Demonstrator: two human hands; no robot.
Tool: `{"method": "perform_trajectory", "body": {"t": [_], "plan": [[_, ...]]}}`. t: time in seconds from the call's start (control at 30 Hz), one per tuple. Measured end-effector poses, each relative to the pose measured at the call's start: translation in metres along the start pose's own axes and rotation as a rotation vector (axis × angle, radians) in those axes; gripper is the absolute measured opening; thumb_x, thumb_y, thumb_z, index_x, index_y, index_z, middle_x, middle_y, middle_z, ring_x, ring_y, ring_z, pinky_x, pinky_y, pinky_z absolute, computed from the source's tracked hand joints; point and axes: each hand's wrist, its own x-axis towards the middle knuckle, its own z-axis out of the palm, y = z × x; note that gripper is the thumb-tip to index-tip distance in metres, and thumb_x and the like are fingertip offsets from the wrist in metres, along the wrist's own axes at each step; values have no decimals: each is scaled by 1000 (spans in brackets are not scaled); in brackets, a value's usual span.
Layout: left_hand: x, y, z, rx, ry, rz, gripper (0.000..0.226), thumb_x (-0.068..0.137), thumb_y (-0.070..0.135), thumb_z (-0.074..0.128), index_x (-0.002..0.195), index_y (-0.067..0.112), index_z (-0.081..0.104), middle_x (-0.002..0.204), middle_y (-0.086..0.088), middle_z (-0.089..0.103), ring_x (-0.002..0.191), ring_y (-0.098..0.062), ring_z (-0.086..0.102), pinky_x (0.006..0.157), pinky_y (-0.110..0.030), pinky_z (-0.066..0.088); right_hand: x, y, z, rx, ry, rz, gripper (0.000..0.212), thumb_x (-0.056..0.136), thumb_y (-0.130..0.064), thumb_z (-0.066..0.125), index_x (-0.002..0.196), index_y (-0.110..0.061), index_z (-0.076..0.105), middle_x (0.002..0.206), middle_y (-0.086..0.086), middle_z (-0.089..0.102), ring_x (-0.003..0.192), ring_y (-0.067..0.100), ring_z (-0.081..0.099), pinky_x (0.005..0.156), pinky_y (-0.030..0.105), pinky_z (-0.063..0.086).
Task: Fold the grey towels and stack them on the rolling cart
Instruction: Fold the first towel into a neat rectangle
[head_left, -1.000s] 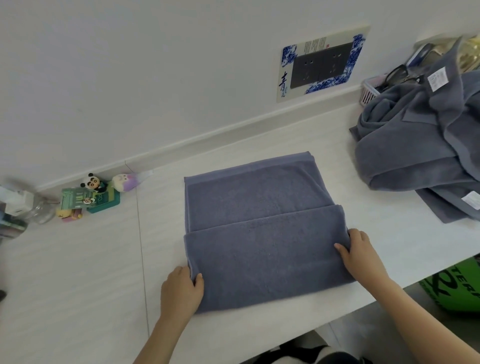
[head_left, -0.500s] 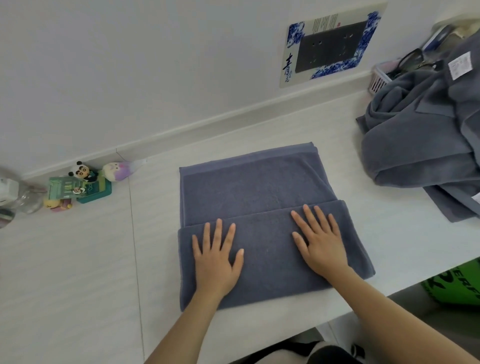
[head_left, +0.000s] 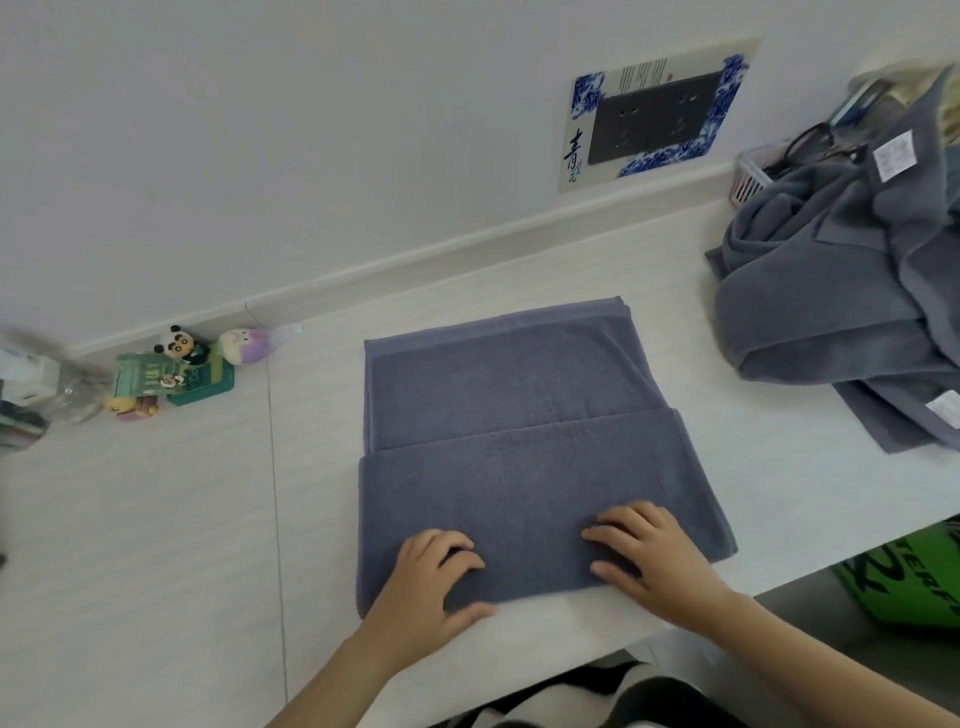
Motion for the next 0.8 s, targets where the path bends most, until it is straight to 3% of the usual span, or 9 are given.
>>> {"method": "perform_trajectory", "body": {"t": [0.07, 0.17, 0.3, 0.37, 0.47, 0.53, 0.6, 0.67, 0.8], "plan": [[-8, -3, 4, -35, -18, 5, 41, 83, 63, 55, 109, 32, 60, 124, 17, 44, 118, -4, 36, 107, -14, 13, -10, 1, 3, 17, -28, -39, 43, 91, -62, 36, 110, -33, 63, 117, -11, 54, 105, 12, 45, 87, 30, 42], [-8, -7, 10, -21, 54, 65, 31, 80, 46, 62, 105, 28, 65, 122, 13, 50, 116, -8, 40, 102, -22, 24, -9, 3, 8, 9, -9, -54, 39, 79, -56, 50, 104, -32, 66, 117, -11, 53, 104, 14, 46, 85, 31, 39], [2, 1, 0, 25, 89, 54, 23, 82, 34, 54, 95, 22, 70, 104, 11, 64, 101, -6, 47, 92, -23, 36, 5, 0, 4, 9, 56, -54, 27, 79, -41, 49, 83, -27, 72, 91, -12, 67, 85, 12, 54, 71, 26, 46], [12, 10, -17, 15, 28, -52, 22, 88, 35, 51, 97, 22, 66, 98, 10, 65, 95, -8, 52, 84, -26, 44, 13, -3, -8, 44, 15, 4, 28, 81, -42, 47, 79, -25, 69, 79, -14, 66, 74, 13, 60, 66, 23, 44], [29, 20, -52, -81, -158, -218, 13, 94, 35, 53, 100, 25, 57, 94, 8, 64, 88, -12, 57, 76, -27, 45, 26, -7, -34, 120, -166, 127, 21, 90, -36, 50, 91, -20, 63, 78, -12, 58, 73, 12, 54, 65, 22, 36], [41, 25, -75, -122, -277, -230, 9, 93, 35, 55, 95, 27, 57, 89, 10, 64, 84, -10, 57, 74, -27, 44, 36, -7, -55, 181, -358, 144, 10, 93, -33, 53, 89, -24, 57, 80, -13, 55, 72, 8, 50, 65, 22, 37], [51, 29, -100, -143, -391, -227, 8, 92, 37, 57, 93, 29, 59, 92, 12, 63, 85, -8, 57, 76, -26, 44, 48, -9, -82, 211, -484, 118, 21, 93, -32, 54, 74, -31, 46, 74, -14, 51, 67, 2, 46, 64, 18, 35], [62, 31, -126, -156, -497, -209, 7, 92, 39, 56, 88, 33, 56, 88, 17, 59, 81, -2, 54, 72, -22, 41, 62, -12, -111, 229, -559, 108, 31, 93, -31, 54, 66, -30, 39, 69, -13, 46, 63, 0, 42, 62, 16, 33], [85, 29, -169, -161, -574, -203, 9, 94, 36, 54, 88, 30, 55, 79, 17, 53, 71, 1, 48, 67, -15, 36, 100, -12, -151, 202, -627, 66, 25, 95, -33, 51, 72, -26, 45, 70, -13, 46, 63, 0, 42, 61, 16, 33]]}}
